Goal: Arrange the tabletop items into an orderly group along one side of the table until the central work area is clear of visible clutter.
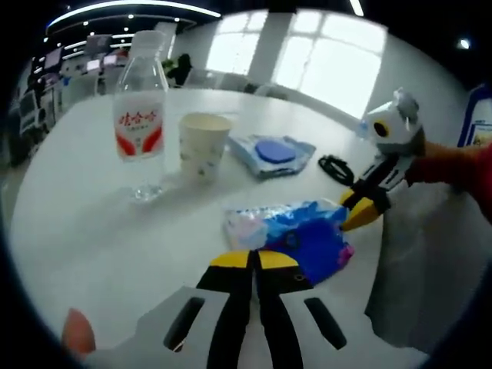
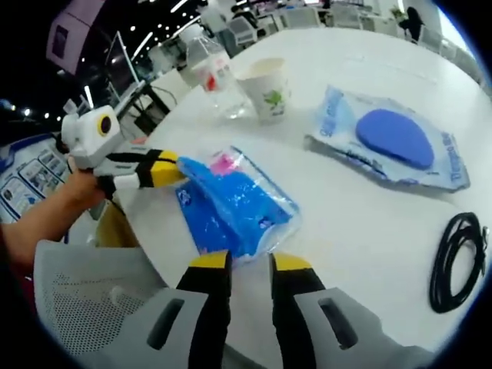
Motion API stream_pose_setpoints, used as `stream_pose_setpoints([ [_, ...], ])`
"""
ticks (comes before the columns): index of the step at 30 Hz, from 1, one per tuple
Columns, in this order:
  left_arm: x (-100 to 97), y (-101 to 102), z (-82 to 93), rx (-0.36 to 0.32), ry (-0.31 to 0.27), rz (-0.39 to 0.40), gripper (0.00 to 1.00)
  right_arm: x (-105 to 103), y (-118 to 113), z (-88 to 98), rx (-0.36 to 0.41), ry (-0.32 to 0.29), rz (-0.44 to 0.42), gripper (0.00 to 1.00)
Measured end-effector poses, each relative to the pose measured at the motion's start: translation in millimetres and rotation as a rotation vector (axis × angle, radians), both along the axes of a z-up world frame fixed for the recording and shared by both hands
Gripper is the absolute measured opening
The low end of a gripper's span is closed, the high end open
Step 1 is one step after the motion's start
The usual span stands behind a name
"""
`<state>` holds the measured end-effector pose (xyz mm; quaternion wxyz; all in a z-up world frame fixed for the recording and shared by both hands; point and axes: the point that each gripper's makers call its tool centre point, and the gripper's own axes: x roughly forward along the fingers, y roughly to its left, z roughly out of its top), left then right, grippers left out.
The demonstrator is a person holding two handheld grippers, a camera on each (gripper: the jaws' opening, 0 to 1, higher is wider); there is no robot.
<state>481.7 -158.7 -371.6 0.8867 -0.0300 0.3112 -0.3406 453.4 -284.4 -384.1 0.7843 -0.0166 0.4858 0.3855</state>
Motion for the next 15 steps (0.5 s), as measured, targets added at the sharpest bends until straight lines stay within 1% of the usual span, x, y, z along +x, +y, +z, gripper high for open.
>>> stream_pose_setpoints([
  [4, -1.0, -0.4, 1.1, -0.001, -0.003, -0.002, 0.0, 3.4, -1.9, 0.9, -0.003, -0.015, 0.001, 0.1],
  [6, -2.8, -2.2, 0.8, 0.006, -0.01, -0.017, 0.0, 3.7, -2.6, 0.6, -0.008, -0.024, 0.014, 0.06],
  [8, -4.4, -4.4, -0.6, 0.023, -0.016, -0.035, 0.0, 2.7, -2.4, -0.1, -0.013, -0.031, 0.026, 0.04],
  [9, -3.7, -4.5, -1.8, 0.026, -0.009, -0.035, 0.01, 2.2, -2.3, -0.4, -0.016, -0.033, 0.028, 0.04],
  [11, -5.2, -6.3, -0.6, 0.023, -0.013, -0.041, 0.02, 1.4, -2.7, -0.8, -0.02, -0.036, 0.034, 0.03],
  [15, -4.4, -7.6, -1.4, 0.025, -0.002, -0.043, 0.05, 3.7, -4.1, -1.1, -0.023, -0.044, 0.038, 0.03],
])
